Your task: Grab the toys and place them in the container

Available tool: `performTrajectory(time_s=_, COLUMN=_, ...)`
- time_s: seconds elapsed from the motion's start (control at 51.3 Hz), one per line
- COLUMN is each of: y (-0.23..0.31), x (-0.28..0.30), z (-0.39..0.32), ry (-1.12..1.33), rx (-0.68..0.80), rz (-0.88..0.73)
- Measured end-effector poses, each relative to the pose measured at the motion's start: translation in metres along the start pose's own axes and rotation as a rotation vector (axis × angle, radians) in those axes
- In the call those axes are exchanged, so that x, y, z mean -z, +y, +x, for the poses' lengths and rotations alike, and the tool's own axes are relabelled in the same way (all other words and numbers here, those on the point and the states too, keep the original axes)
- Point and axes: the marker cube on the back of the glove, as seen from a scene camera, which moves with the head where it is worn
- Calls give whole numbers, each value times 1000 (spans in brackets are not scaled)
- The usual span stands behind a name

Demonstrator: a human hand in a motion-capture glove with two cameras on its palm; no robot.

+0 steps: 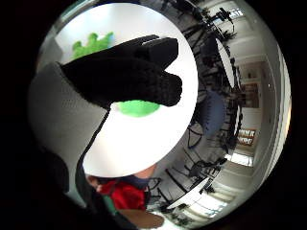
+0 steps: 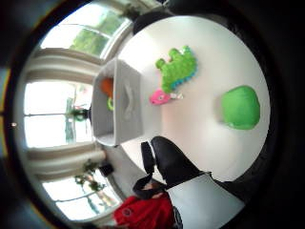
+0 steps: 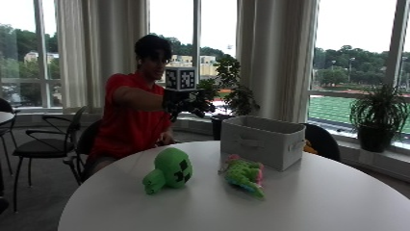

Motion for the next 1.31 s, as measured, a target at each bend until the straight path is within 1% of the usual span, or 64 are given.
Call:
performTrajectory(time_s=0.02, y=2, x=-4, z=11, ry=6, rx=14, rz=-11)
performTrajectory(time_s=0.117, y=3, x=-27, z=57, ry=46, rx=-39, rz=-41)
performTrajectory(time_s=0.254, y=-1, x=-53, z=85, ry=43, rx=-73, rz=-87)
performTrajectory(time_s=0.507, y=-16, x=-88, z=99, ry=80, rx=-94, rz=-176)
performTrajectory(time_s=0.644, y=-26, x=-122, z=101, ry=125, rx=-121, rz=-279)
performTrajectory(time_s=0.78, y=-33, x=-130, z=94, ry=203, rx=-121, rz=-313)
performTrajectory(time_s=0.897, y=-35, x=-142, z=85, ry=243, rx=-119, rz=-305)
performTrajectory(time_s=1.053, y=-47, x=-143, z=87, ry=196, rx=-138, rz=-292)
performTrajectory(time_s=1.17, y=-50, x=-145, z=87, ry=157, rx=-165, rz=-230)
performTrajectory(time_s=1.307, y=-43, x=-145, z=84, ry=161, rx=-149, rz=-184)
